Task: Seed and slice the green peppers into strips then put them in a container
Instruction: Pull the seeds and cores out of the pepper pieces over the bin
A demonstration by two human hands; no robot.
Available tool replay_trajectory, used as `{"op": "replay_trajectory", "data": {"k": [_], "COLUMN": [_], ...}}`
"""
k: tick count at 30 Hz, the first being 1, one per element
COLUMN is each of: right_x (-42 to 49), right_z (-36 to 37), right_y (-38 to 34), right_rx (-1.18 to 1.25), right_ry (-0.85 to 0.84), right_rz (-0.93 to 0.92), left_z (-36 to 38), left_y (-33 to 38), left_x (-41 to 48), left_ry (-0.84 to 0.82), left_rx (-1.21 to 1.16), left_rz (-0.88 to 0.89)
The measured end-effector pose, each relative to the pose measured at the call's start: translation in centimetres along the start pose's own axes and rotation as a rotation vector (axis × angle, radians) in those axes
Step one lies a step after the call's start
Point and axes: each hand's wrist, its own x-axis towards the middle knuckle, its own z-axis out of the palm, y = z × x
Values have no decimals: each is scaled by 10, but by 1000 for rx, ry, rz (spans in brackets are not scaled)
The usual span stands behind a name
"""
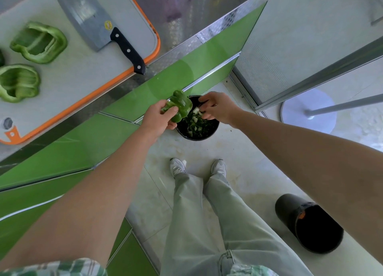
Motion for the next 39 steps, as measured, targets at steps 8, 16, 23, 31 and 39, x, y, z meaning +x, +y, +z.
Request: {"op": "replay_trajectory", "data": {"k": [8, 16, 23, 31, 39], "right_x": [-13, -16, -21, -26, -26], "right_z": [-9, -25, -21, -21, -11], "right_y": [-43, -54, -65, -76, -69], "right_rx": [320, 288, 9, -217, -517], "right_ry": [-280, -190, -186, -106, 104], "right_rz": [183, 106, -135, -318, -504], "left_z": [2, -4, -4, -3, -4], "left_y": [24, 40, 48, 55, 57], "left_x": [-21, -43, -46, -50, -54], "left_ry": [145, 309, 357, 325, 232], "left_rx": [470, 674, 652, 522, 357], "left_rz": [329, 558, 569, 538, 483]}}
